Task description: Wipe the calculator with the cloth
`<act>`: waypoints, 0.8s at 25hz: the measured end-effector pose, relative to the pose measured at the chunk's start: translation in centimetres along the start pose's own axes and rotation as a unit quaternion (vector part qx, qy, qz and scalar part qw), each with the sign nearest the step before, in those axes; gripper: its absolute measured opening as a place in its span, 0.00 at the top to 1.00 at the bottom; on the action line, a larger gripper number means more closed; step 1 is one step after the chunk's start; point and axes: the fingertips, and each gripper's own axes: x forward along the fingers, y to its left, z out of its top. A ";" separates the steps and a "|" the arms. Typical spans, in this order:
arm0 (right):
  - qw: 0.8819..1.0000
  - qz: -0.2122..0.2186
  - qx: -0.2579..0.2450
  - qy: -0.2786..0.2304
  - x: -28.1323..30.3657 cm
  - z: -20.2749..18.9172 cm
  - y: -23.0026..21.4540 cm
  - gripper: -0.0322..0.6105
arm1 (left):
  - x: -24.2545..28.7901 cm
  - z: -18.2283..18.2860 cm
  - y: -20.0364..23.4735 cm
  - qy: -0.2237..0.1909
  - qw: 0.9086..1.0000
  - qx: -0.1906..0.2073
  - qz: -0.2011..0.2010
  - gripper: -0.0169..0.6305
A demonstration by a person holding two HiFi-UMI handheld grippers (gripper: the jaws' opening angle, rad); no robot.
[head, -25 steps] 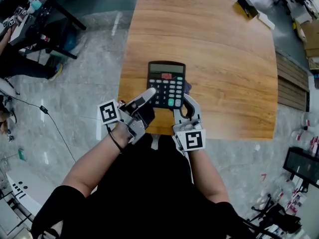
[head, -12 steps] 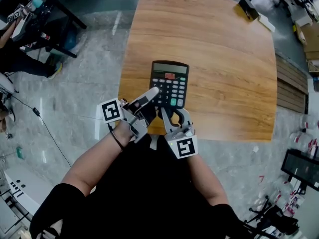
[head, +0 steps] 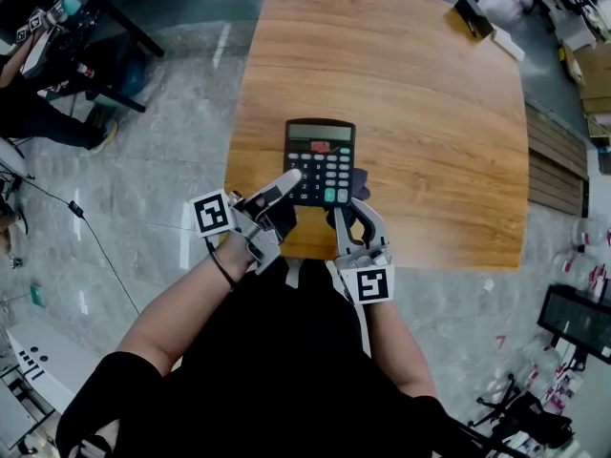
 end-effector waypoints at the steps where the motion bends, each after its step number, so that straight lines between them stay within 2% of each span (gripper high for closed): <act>1: 1.000 -0.007 0.002 0.003 -0.1 -0.2 -0.3 0.88 | 0.0 -0.1 0.0 0.001 1.000 -0.001 0.000 0.86; 6: 0.998 -0.057 0.024 0.004 -0.4 -0.7 -3.6 0.88 | 0.1 -1.5 0.2 0.023 1.000 -0.005 -0.002 0.86; 9: 0.998 -0.065 0.015 0.000 -0.1 -0.2 -4.8 0.88 | 0.1 -2.7 0.0 0.038 0.999 -0.011 -0.005 0.86; 12: 0.998 -0.066 0.014 -0.008 0.3 0.2 -4.9 0.88 | -0.1 -3.4 0.0 0.036 0.999 -0.030 -0.008 0.86; 16: 0.999 -0.042 0.006 -0.006 1.3 0.4 -3.4 0.88 | -0.3 -3.0 -0.2 0.029 0.999 -0.035 -0.014 0.86; 20: 0.999 0.019 -0.014 -0.027 2.5 1.0 0.7 0.88 | -0.2 -3.0 -0.1 0.031 0.999 -0.032 -0.014 0.86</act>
